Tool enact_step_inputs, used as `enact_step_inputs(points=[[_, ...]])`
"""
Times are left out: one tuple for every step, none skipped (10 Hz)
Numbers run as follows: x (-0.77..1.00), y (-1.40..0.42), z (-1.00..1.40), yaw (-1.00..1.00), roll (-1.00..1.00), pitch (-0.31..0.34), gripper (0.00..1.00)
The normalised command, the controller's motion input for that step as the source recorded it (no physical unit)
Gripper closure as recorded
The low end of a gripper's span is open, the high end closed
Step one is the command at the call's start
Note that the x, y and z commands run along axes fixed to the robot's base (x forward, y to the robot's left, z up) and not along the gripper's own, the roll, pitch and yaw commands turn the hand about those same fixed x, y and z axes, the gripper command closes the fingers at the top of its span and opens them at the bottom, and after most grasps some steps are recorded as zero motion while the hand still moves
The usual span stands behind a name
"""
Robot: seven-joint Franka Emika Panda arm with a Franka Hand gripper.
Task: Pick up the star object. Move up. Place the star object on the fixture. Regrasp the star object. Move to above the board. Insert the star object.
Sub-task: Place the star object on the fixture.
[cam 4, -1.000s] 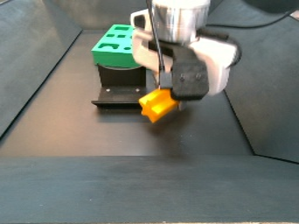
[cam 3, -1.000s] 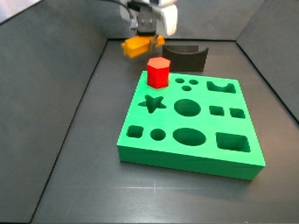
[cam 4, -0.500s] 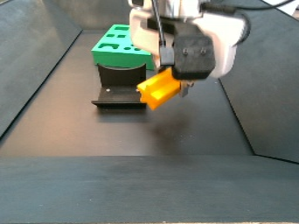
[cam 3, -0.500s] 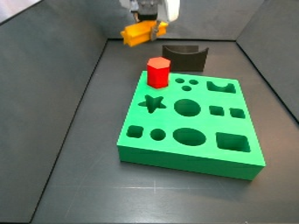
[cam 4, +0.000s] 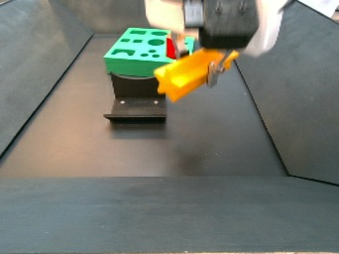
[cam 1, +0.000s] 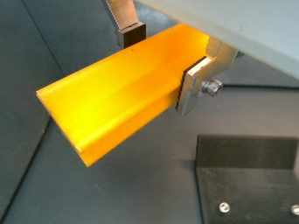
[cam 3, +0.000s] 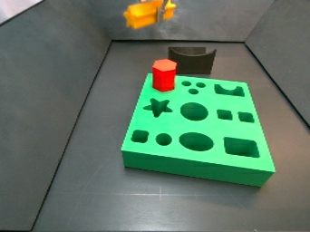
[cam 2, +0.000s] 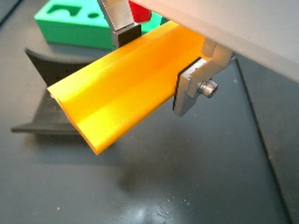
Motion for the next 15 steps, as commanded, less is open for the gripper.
enact_step_inputs(points=[[-0.03,0.01,0.81,-0.01,0.07,0.05,1.0],[-0.02,0.01,0.65,-0.01,0.07,0.058,1.0],[-0.02,0.01,0.55,0.0,0.07,0.063,1.0],[0.0,0.01,0.34,0.01,0.08,0.074,1.0],[0.0,0.01,0.18,0.01,0.07,0.082,1.0],[1.0,-0.54,0.3,1.0,-0.14,0.144,1.0],[1.0,-0.54,0.29,1.0,-0.14,0.144,1.0],[1.0,-0.45,0.26,1.0,-0.15,0.17,1.0],[1.0,-0.35,0.21,1.0,-0.16,0.183,1.0],[1.0,-0.27,0.15,1.0,-0.18,0.199,1.0],[1.0,-0.22,0.13,1.0,-0.18,0.212,1.0],[1.0,-0.14,0.09,1.0,-0.2,0.259,1.0],[1.0,-0.11,0.08,1.0,-0.2,0.286,1.0],[0.94,-0.07,0.05,1.0,-0.22,0.334,1.0],[0.84,-0.03,0.03,0.72,-0.17,0.314,1.0]])
